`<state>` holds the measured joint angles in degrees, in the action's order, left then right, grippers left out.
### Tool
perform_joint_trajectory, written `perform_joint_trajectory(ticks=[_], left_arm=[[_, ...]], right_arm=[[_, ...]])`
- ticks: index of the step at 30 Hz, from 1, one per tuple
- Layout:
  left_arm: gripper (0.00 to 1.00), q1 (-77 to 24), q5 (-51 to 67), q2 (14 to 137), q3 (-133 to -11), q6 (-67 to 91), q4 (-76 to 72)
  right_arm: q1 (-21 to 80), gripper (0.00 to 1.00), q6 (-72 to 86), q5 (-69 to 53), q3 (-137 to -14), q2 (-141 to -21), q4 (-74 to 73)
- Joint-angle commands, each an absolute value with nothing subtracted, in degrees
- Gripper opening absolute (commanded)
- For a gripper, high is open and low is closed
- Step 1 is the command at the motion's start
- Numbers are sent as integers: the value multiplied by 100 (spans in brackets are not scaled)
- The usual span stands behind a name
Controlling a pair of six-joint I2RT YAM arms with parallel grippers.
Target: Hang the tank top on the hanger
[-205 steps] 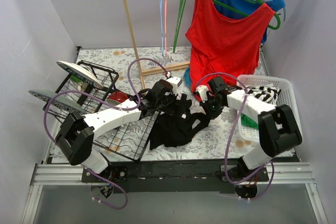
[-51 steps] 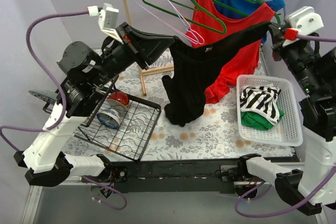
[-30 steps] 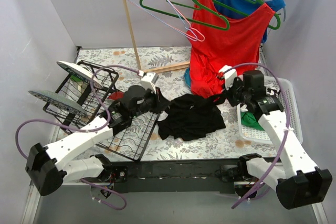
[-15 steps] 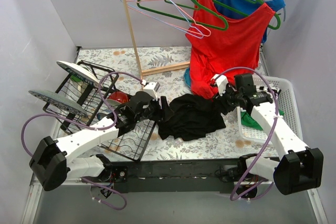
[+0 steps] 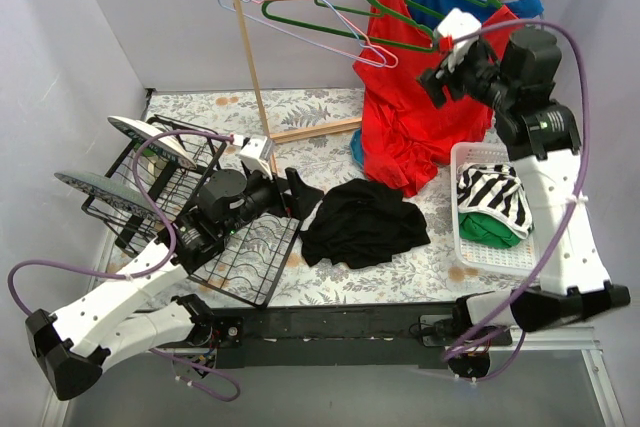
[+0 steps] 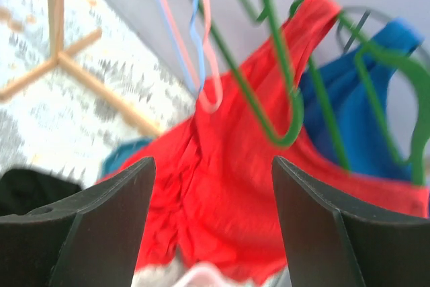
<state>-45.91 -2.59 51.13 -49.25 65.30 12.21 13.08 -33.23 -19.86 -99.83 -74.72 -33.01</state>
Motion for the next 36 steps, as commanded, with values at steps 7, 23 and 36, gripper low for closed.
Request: perform_joint_trajectory(ticks=[7, 23, 36], left_arm=[[95, -4570, -360, 4816, -4852, 6653, 1476], [97, -4570, -334, 5010, -4896, 6592, 1450], [97, -4570, -308, 4983, -4860, 6688, 1406]], right_arm=[[432, 77, -2102, -3154, -11767, -9333, -1934], [132, 76, -1977, -3929, -12630, -10512, -2022], [53, 74, -1925, -4131, -12753, -10977, -1854]])
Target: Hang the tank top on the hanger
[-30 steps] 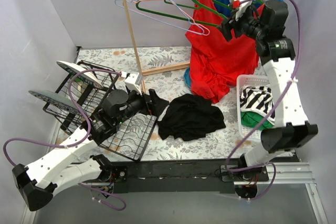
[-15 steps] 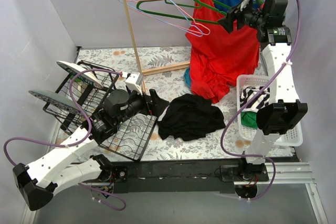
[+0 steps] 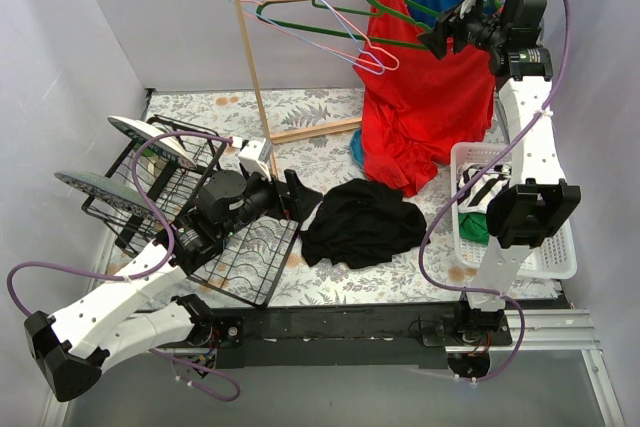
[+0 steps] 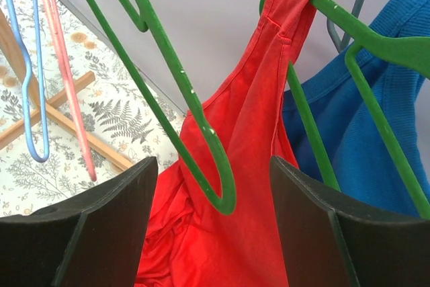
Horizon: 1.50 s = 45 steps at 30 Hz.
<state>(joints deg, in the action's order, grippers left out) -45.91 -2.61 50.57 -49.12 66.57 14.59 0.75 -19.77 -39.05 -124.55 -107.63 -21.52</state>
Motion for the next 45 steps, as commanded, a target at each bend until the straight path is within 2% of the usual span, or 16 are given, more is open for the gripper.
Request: perform_joint_trajectory(ticks=[1, 7, 20, 33, 40, 43, 45], left_arm=[[98, -4570, -299, 4992, -4852, 6688, 1406], [98, -4570, -290, 4992, -4843, 6715, 1406], [98, -4570, -281, 5010, -4808, 6733, 1371], [98, -4570, -237, 5001, -4843, 6767, 1327], [98, -4570, -246, 5001, -4851, 6776, 1354], [98, -4570, -246, 5045, -4860, 6776, 1336], [98, -4570, -229, 5054, -4860, 6776, 1319]], right_arm=[[53, 74, -1925, -4131, -12805, -11021, -1863], [53, 67, -1951, -4350, -12832, -11127, -1924], [53, 37, -2215, -4965, -12217, -10671, -2206], [193, 22, -1776, -5352, -11997, -10608, -2066], [395, 17, -1643, -5098, -12032, -10591, -1819], [457, 10, -1749, -4896, -12006, -10529, -1837], [475, 2, -1775, -4869, -11936, -10451, -1854]])
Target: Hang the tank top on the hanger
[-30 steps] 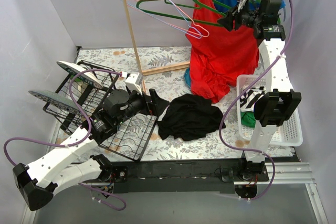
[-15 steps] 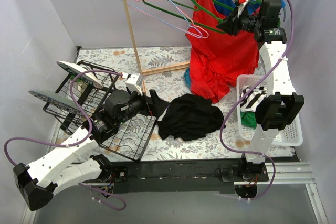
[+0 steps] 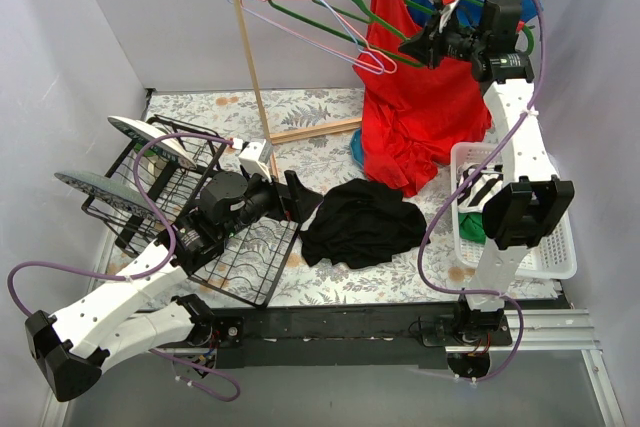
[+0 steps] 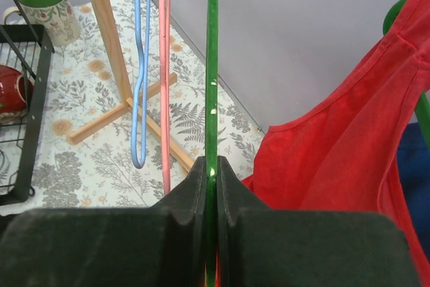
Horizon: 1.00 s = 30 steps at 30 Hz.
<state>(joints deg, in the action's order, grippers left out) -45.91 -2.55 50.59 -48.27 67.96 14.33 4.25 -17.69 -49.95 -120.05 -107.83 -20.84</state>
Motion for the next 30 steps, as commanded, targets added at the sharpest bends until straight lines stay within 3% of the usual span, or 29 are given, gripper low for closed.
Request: perform_joint_trajectory(ticks=[1, 14, 30], left_arm=[[98, -4570, -220, 5062, -4878, 6776, 1318], [98, -4570, -185, 5045, -4852, 6803, 1310], [98, -4570, -53, 4922, -4965, 6267, 1476]], right_arm=[[483, 1, -1793, -4860, -11875, -10415, -1828], [519, 1, -1626, -4122, -11048, -9510, -853], [519, 1, -2434, -3042, -10434, -8570, -1703]])
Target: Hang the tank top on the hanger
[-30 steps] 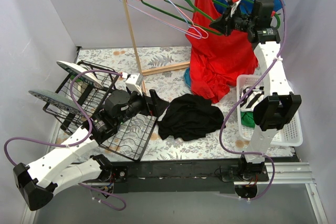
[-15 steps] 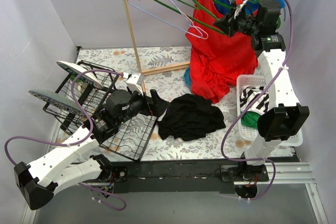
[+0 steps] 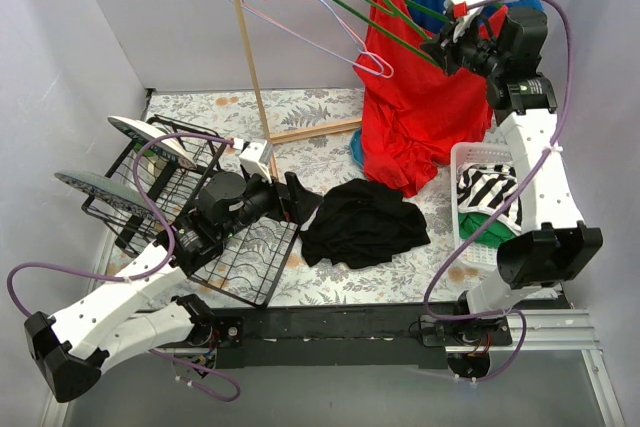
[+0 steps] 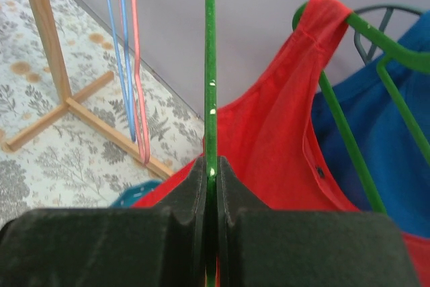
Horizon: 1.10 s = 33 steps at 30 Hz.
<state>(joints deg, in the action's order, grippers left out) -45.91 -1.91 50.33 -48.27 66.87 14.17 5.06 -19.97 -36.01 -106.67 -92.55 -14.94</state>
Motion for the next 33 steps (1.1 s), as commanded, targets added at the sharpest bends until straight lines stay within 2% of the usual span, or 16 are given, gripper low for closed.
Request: perform_joint_trajectory(ticks=[1, 7, 15, 21, 27, 33], left_arm=[[98, -4570, -27, 4931, -5035, 6171, 1485], [98, -4570, 464, 5194, -5378, 5380, 1564], [98, -4570, 1327, 5431, -5581, 3693, 1494], [98, -4570, 1731, 5607, -5686, 2936, 1275], [98, -4562, 2293, 5704, -5476, 2400, 1046], [98, -4518, 2320, 5538, -5318, 1443, 1204]], right_arm=[[527, 1, -2513, -2841, -10302, -8343, -1775], [466, 1, -2847, -1962, -9162, -7193, -2363], [202, 1, -3199, -1521, -7393, -5451, -3620], [158, 1, -3296, -1037, -6786, -4081, -4717], [-281, 1, -3551, -2072, -6241, -3446, -5273], [-352, 1, -4269, -3531, -6354, -3384, -5958]])
